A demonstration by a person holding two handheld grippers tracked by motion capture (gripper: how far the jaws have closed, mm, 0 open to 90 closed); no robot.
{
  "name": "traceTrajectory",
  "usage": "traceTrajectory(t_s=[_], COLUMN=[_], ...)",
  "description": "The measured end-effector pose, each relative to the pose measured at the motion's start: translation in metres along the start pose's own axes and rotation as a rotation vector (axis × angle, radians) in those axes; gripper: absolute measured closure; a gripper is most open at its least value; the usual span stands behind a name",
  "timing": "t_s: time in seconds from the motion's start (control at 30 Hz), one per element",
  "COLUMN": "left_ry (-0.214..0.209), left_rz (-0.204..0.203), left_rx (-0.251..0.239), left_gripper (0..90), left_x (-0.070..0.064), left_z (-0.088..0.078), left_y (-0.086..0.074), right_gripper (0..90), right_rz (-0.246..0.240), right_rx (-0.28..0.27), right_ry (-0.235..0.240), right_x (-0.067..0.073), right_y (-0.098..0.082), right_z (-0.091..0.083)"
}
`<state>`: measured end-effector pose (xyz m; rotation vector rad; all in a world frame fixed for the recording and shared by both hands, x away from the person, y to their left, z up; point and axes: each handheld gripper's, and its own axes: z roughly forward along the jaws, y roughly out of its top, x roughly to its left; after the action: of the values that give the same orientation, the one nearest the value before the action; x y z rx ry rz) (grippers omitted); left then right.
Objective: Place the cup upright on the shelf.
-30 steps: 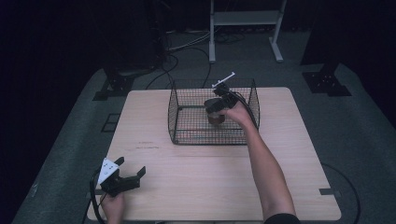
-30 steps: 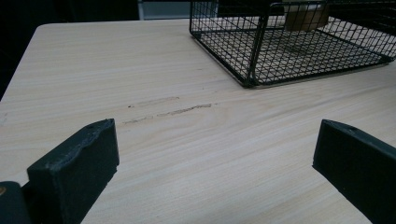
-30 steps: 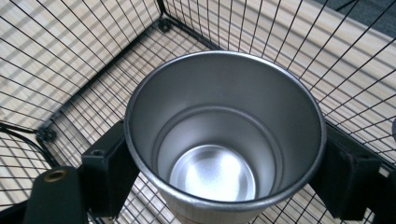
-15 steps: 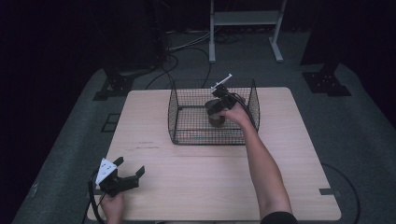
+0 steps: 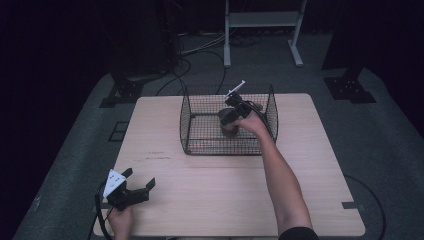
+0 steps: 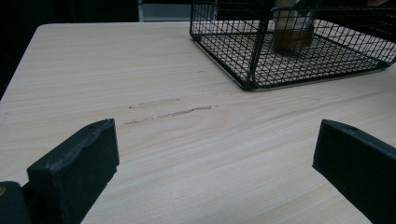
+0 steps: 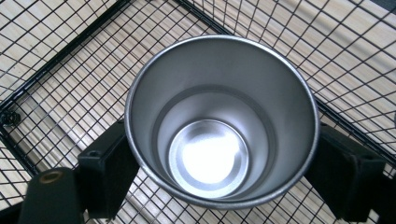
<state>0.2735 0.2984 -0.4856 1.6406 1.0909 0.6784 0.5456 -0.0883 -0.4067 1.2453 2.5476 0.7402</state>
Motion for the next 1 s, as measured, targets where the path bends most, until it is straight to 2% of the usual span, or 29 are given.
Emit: traceTrajectory(t_s=[0.33, 0.7, 1.0], left_ry=[0.005, 0.009, 0.005], left_rz=[-0.003, 0.004, 0.01], left_rx=[0.004, 0.011, 0.011], left_gripper=[0.0, 0.0, 0.0], left_x=[-0.0002, -0.0005, -0.0011], left_z=[0.0013, 0.0018, 0.0015], left_y=[0.0002, 0.0004, 0.0002], right_gripper=[13.5, 13.0, 12.6], right_rz=[-0.018, 0.011, 0.015], right_rx=[0.012, 0.01, -0.011], right_ry=[0.01, 0.02, 0.029], right_x=[0.0043, -0.0019, 0.0023], right_y=[-0.0008, -0.0071, -0.0052], right_z=[-0.0041, -0.0062, -0.0087])
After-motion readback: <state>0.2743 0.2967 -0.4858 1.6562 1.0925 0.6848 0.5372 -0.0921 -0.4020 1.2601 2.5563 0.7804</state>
